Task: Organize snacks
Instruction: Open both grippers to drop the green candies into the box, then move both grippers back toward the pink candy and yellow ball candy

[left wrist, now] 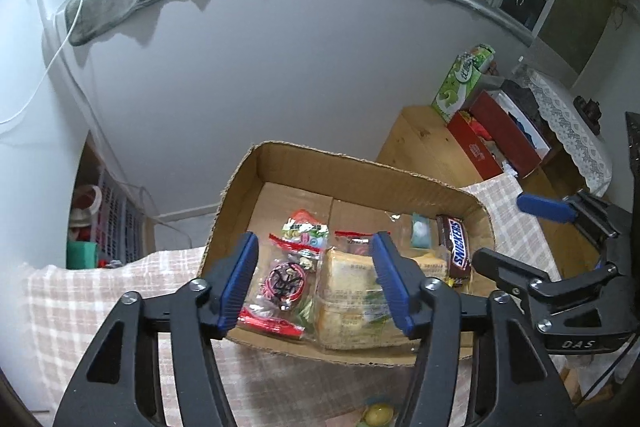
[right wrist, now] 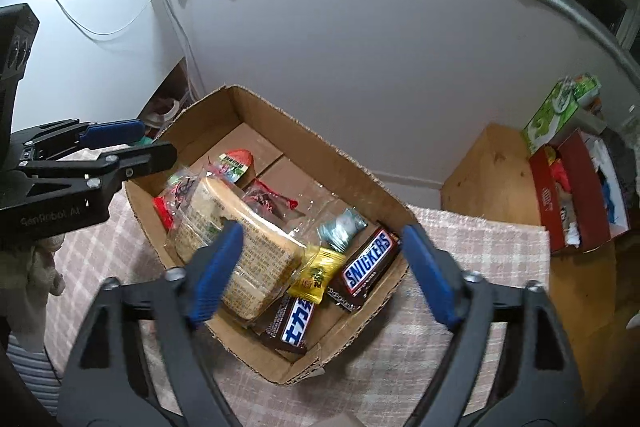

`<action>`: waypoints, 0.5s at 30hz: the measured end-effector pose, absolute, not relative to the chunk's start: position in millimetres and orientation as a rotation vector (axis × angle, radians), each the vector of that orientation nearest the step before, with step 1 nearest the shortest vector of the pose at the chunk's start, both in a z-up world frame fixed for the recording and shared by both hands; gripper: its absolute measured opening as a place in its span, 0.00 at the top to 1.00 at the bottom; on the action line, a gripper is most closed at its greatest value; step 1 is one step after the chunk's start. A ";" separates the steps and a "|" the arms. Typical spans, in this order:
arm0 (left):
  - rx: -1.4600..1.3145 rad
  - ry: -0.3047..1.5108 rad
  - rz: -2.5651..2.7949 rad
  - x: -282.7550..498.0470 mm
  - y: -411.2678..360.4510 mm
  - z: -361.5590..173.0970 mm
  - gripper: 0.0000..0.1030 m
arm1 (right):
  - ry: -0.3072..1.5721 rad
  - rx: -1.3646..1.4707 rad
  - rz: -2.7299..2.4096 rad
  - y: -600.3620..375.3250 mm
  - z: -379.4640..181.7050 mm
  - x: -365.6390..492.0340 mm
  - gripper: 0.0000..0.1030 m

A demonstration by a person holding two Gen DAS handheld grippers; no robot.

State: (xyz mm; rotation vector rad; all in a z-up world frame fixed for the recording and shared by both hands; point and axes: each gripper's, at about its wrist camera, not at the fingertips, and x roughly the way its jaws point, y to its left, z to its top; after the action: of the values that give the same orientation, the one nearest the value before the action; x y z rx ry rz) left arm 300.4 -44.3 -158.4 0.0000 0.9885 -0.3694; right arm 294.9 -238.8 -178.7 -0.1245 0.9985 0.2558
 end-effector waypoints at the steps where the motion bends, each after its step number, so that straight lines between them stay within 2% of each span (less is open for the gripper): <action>1: 0.000 0.988 -0.366 300.1 -43.2 -158.4 0.43 | 0.999 -0.130 0.250 -238.3 -178.3 294.4 0.15; 15: -0.045 0.989 -0.336 272.7 -13.3 -155.4 0.43 | 0.980 -0.070 0.284 -236.2 -166.1 251.8 0.15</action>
State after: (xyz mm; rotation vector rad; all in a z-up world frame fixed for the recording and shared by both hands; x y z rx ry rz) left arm 272.7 -13.3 -155.4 -0.0445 0.9893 -0.3360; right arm 251.8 -236.2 -166.1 -0.0701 0.9802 0.2843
